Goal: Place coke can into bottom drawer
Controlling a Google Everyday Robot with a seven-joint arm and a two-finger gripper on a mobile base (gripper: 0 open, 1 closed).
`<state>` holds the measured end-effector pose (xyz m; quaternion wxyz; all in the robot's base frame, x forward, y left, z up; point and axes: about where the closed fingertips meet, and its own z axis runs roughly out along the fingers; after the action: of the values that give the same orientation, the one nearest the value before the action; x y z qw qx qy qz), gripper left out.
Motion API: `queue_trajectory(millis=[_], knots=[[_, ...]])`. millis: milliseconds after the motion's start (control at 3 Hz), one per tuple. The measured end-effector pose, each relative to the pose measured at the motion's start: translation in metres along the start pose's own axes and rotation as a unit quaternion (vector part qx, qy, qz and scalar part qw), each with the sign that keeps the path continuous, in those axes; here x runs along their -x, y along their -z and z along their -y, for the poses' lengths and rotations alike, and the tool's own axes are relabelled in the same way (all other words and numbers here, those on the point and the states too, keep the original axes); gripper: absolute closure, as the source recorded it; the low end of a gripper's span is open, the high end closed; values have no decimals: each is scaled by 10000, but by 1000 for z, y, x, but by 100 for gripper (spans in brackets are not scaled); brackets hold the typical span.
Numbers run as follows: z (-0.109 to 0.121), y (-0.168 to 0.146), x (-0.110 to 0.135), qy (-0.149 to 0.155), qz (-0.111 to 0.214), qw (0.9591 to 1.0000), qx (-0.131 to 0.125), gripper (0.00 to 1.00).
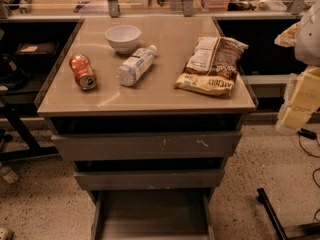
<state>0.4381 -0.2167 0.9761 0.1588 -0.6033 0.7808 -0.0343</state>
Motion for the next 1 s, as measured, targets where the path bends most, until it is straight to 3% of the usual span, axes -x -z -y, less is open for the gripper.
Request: queue_trajectory(millis=[333,667,1000], knots=[[0,0,0,0,0,10000,0,0],[-9,3,16,86,97,9999,48,0],[-26,9,63,402,304,9986,172,0]])
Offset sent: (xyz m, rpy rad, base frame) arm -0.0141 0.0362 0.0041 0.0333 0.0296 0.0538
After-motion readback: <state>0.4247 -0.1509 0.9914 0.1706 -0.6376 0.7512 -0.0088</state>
